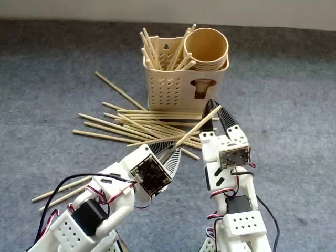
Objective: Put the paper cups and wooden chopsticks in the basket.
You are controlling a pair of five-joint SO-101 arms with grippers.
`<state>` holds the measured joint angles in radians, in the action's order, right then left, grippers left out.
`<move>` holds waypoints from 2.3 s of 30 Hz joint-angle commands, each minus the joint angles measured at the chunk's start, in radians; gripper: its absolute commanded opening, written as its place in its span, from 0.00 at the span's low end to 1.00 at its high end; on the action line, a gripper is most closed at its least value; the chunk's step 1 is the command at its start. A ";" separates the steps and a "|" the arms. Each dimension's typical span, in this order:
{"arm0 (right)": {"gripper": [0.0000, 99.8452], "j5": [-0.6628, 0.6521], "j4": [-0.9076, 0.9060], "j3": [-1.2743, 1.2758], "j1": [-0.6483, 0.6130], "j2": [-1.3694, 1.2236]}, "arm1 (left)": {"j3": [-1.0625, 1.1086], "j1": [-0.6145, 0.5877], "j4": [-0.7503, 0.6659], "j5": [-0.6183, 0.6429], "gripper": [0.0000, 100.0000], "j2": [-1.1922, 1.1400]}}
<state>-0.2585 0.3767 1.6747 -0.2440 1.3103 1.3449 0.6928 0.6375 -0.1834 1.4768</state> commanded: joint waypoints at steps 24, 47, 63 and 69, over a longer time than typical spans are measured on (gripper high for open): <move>0.01 -0.041 0.019 0.096 -0.216 0.016 | 0.133 0.016 -0.130 -0.094 0.01 0.010; 0.01 -0.038 0.019 0.104 -0.010 0.016 | -0.291 -0.105 -0.126 -0.009 0.01 0.010; 0.01 -0.044 -0.004 0.104 -0.010 0.010 | -0.585 -0.254 -0.605 0.091 0.01 -0.564; 0.01 -0.044 -0.022 0.104 -0.010 0.013 | -0.742 -0.344 -0.669 0.133 0.01 -0.857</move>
<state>-0.2892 0.3583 1.6763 -0.2654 1.3165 0.7311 0.3982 0.0069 -0.0729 0.7848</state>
